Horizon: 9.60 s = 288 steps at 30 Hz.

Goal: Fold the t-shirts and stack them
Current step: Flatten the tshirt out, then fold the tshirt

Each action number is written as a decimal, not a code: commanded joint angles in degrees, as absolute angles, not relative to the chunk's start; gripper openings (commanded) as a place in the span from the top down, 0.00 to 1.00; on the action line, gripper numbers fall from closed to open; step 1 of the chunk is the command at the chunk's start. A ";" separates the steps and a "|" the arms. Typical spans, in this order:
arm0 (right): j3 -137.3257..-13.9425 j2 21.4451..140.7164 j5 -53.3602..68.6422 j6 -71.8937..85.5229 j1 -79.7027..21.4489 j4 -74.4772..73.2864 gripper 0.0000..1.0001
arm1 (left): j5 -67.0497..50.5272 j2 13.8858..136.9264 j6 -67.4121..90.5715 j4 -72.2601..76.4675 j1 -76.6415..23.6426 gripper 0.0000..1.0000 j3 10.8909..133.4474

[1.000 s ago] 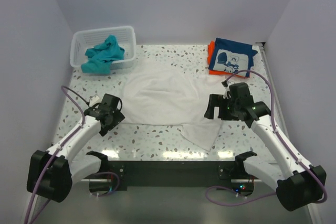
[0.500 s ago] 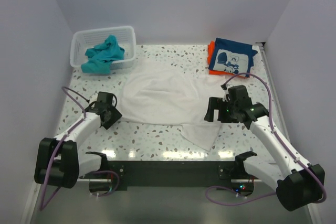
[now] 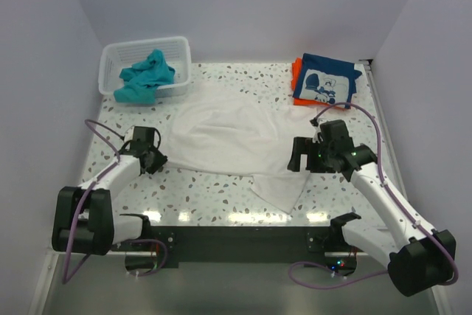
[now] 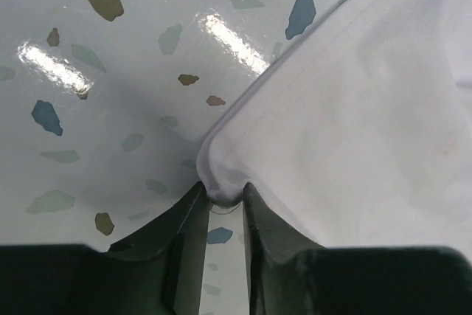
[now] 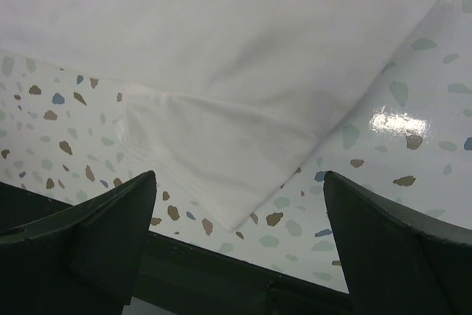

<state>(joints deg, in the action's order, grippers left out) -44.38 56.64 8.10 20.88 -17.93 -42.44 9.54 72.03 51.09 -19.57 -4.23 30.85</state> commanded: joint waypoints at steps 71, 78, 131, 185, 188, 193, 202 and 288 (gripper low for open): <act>-75.21 61.08 -21.79 21.80 -23.21 -38.84 1.00 | 4.48 58.10 46.41 -20.39 -5.18 1.00 57.73; -98.31 58.98 -23.73 16.44 -23.20 -44.21 1.00 | 3.87 54.77 45.00 -22.33 -5.71 1.00 76.78; -90.61 109.94 -7.73 7.56 -16.70 -28.21 1.00 | 9.67 109.07 36.65 -11.08 -5.62 1.00 71.01; -38.41 49.05 10.72 30.76 -20.13 -46.49 1.00 | 12.22 72.95 41.57 -16.70 -5.62 1.00 39.64; -37.01 48.26 12.30 30.85 -20.57 -48.34 1.00 | 12.48 72.95 41.57 -17.31 -5.62 1.00 39.90; -32.88 49.13 18.89 30.06 -20.83 -45.88 0.97 | 12.48 72.68 42.19 -18.37 -5.62 1.00 39.46; -31.55 47.65 19.25 29.62 -23.81 -48.60 0.61 | 16.18 71.29 45.70 -25.40 -5.71 0.22 40.07; -57.75 83.59 -0.27 22.94 -13.80 -25.84 0.01 | 13.18 66.72 66.60 -39.02 -29.66 0.00 41.94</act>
<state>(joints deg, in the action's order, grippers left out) -61.04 86.74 -1.26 22.04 -13.91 -27.79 11.20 70.24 56.27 -33.85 -23.33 46.00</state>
